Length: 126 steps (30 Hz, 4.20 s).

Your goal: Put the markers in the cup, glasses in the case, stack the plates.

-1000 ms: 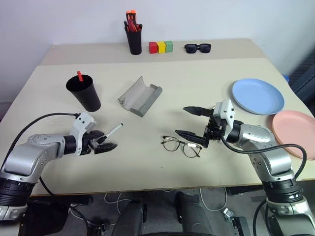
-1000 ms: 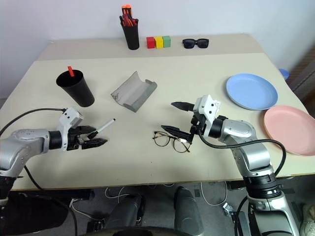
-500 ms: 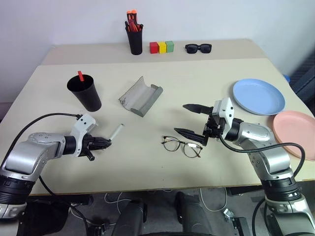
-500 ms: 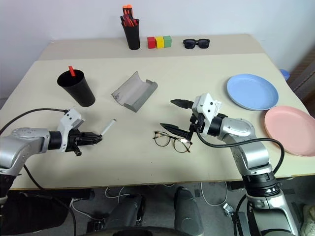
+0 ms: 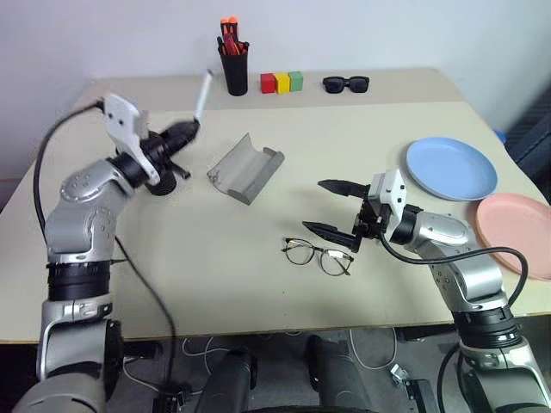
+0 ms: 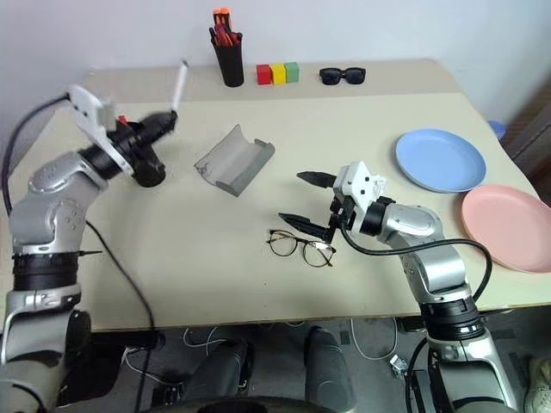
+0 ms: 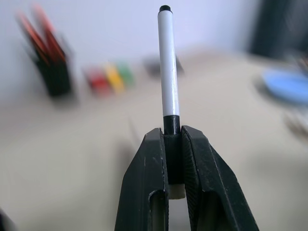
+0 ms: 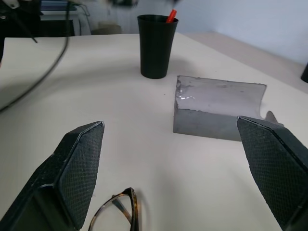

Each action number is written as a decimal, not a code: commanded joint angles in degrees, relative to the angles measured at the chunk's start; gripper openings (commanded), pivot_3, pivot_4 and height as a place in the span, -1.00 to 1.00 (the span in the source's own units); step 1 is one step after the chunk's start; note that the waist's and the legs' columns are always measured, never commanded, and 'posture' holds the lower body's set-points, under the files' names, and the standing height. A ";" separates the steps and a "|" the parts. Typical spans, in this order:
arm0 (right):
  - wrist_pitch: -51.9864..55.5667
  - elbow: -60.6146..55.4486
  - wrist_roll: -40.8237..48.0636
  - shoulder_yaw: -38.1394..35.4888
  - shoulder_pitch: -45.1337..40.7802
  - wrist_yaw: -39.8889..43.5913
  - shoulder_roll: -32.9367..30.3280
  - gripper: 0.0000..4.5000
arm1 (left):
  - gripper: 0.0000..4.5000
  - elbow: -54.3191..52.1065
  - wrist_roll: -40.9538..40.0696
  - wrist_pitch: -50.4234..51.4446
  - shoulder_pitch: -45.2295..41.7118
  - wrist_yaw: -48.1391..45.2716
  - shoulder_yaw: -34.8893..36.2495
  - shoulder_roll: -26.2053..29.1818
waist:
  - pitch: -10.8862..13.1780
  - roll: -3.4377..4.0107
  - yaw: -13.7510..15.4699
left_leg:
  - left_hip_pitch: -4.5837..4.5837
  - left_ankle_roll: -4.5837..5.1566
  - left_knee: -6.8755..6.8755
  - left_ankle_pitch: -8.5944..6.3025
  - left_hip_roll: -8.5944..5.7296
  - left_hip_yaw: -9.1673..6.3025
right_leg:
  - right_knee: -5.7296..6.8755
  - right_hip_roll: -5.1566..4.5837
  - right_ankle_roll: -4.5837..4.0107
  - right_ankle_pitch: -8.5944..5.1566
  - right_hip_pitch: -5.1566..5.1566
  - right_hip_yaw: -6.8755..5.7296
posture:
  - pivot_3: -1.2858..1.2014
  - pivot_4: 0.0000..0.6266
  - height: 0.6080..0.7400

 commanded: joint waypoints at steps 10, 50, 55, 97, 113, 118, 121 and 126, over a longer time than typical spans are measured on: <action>-0.65 -1.42 0.07 -0.58 -1.34 -0.36 0.67 1.00 | -0.99 21.66 6.49 -26.05 -9.09 15.29 7.97 -2.86 | -0.01 -0.02 0.13 | -0.02 0.01 0.03 0.00 -0.04 0.00 | -0.03 -0.02 0.03 0.02 0.04 0.00 | 0.03 -0.52 1.00; -3.34 3.41 -2.46 -1.40 -4.06 -2.61 1.54 1.00 | 0.97 7.26 3.02 4.83 -4.70 -0.36 -13.11 -7.42 | -0.01 -0.01 0.05 | 0.03 0.03 0.05 0.00 -0.04 -0.01 | 0.06 0.01 0.03 0.01 0.05 0.00 | 0.03 -0.52 1.00; -3.92 3.29 -3.11 -1.81 -3.54 -3.22 1.17 1.00 | 0.97 17.86 8.15 7.50 -9.40 4.75 -17.21 -16.10 | -0.01 -0.02 0.03 | -0.02 0.03 0.08 0.00 -0.06 -0.03 | 0.00 0.01 0.04 0.02 0.06 0.00 | 0.03 -0.52 1.00; -4.18 1.61 -4.26 -1.58 -2.10 -5.70 1.22 1.00 | -0.96 18.17 9.02 13.97 -9.88 -27.20 -20.20 -2.58 | -0.02 0.04 -0.33 | 0.01 0.03 0.00 -0.01 -0.04 -0.01 | 0.03 0.01 0.03 0.01 0.02 0.00 | 0.03 -0.52 1.00; -4.69 2.30 -4.39 -1.13 -2.81 -5.63 1.26 1.00 | -0.96 44.19 15.76 -28.06 -18.00 -56.29 -32.00 4.41 | -0.01 0.03 -0.27 | -0.05 0.07 0.05 -0.02 -0.04 0.00 | 0.01 0.01 0.03 0.00 0.02 0.00 | 0.03 -0.52 1.00; -4.39 1.87 -4.29 -1.41 -2.42 -5.84 1.02 1.00 | -0.96 52.17 17.14 -32.65 -21.34 -56.29 -31.47 2.87 | -0.01 0.03 -0.30 | -0.06 0.11 0.05 -0.04 -0.04 0.01 | 0.03 0.02 0.03 0.00 0.00 0.00 | 0.03 -0.52 1.00; -4.30 1.77 -4.25 -1.32 -2.41 -5.84 1.03 1.00 | -0.86 54.64 16.67 -33.42 -22.39 -56.29 -31.15 1.90 | -0.01 0.03 -0.02 | -0.08 0.12 0.08 -0.04 -0.05 0.01 | 0.03 0.02 0.04 0.01 0.01 0.00 | 0.03 -0.52 1.00; -4.00 1.84 -4.06 -1.29 -2.82 -5.63 0.95 1.00 | 0.04 56.21 16.82 -36.83 -23.60 -56.29 -30.18 1.40 | -0.01 0.02 -0.13 | -0.08 0.12 0.11 -0.05 -0.05 0.00 | 0.04 0.02 0.05 0.01 0.02 0.00 | 0.03 -0.52 1.00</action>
